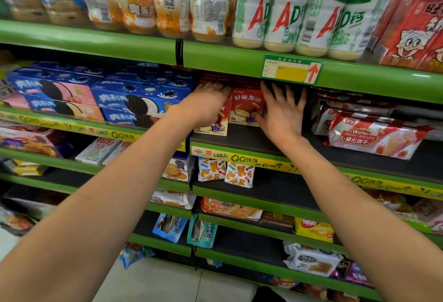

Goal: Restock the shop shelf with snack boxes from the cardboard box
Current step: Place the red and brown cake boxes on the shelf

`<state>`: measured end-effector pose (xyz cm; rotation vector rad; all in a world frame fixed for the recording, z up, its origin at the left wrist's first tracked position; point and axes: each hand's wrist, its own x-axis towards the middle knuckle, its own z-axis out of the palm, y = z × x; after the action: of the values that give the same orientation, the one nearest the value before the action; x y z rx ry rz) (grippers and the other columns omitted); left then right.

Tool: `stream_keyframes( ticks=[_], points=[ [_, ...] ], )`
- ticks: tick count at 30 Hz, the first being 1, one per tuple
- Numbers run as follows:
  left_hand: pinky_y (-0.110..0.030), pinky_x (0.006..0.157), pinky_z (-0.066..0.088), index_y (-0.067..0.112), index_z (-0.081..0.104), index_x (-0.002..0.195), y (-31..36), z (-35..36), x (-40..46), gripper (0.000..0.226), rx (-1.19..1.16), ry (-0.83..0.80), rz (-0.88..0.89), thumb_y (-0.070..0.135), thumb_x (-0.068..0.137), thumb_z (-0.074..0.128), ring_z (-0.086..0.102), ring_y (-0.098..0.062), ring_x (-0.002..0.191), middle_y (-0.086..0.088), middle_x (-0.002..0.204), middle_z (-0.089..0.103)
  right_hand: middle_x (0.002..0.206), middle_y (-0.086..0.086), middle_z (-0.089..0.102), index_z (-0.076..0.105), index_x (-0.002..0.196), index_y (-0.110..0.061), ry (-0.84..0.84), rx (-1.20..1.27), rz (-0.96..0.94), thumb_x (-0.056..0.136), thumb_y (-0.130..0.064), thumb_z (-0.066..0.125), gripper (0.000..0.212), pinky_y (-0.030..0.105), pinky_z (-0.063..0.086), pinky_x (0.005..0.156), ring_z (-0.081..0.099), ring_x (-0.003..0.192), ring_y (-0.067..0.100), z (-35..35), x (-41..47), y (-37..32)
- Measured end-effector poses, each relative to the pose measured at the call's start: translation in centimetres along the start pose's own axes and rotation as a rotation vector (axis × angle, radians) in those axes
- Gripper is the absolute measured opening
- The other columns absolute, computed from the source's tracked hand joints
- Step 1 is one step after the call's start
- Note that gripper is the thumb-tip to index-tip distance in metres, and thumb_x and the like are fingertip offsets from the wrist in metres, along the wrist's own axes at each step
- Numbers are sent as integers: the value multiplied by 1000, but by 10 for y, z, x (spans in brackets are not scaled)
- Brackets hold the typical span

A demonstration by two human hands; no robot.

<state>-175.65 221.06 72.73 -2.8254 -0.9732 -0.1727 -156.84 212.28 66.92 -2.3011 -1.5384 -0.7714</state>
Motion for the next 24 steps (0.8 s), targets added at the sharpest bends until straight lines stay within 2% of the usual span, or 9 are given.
stream_keyframes(
  ticks=[2,4,7,10,12,15,18,21,24],
  points=[
    [-44,114,30,6,28,151,4,0,-10,74,9,95,41,9,86,64,37,-34,135,-17,147,40,156,8,36,24,155,-24,-14,29,-6,86,-52,63,84,62,5,118,27,145,35,-6,-2,2],
    [-44,114,30,5,35,148,9,0,-25,68,-38,214,86,10,87,63,37,-33,136,-15,146,43,157,11,35,27,154,-17,27,96,-20,87,-45,62,80,59,6,120,27,146,35,-16,-10,1],
    [-47,102,42,4,55,135,10,7,-63,48,-184,386,155,8,87,61,48,-31,125,-12,132,57,144,15,51,50,140,-5,169,341,-98,89,-26,62,56,52,29,116,43,134,33,-31,-35,-13],
    [-41,92,48,6,66,122,2,34,-112,32,-394,384,55,12,91,63,56,-27,112,-7,118,65,117,7,66,67,117,-6,193,510,-246,90,-22,55,33,41,50,93,53,111,23,-38,-72,-49],
    [-35,93,46,11,67,121,-9,57,-142,28,-537,277,-112,19,95,61,56,-21,113,-3,118,65,105,3,68,70,107,-9,116,609,-356,90,-21,53,27,34,50,83,56,100,20,-38,-91,-81],
    [-27,89,45,18,69,117,-31,94,-189,25,-693,193,-370,27,96,59,55,-8,105,6,112,64,99,0,69,71,102,-12,-84,720,-454,90,-18,57,19,30,49,78,60,96,17,-29,-110,-132],
    [-24,84,45,18,71,112,-45,134,-249,21,-848,199,-676,25,93,63,56,-5,93,9,103,63,103,2,70,71,104,-10,-352,763,-552,91,-17,59,18,33,50,84,61,101,19,-10,-128,-186],
    [-29,82,51,12,72,102,-43,176,-325,13,-1056,276,-1064,13,91,66,64,-15,86,-6,97,71,102,6,68,69,104,-7,-590,792,-691,89,-12,63,17,31,44,85,62,97,24,11,-157,-240],
    [-11,68,43,10,72,99,-15,214,-414,11,-1149,342,-1502,9,90,66,59,-12,82,-7,91,71,103,10,69,69,104,-8,-809,768,-873,87,-12,67,18,37,47,87,64,98,30,35,-207,-288]
  ],
)
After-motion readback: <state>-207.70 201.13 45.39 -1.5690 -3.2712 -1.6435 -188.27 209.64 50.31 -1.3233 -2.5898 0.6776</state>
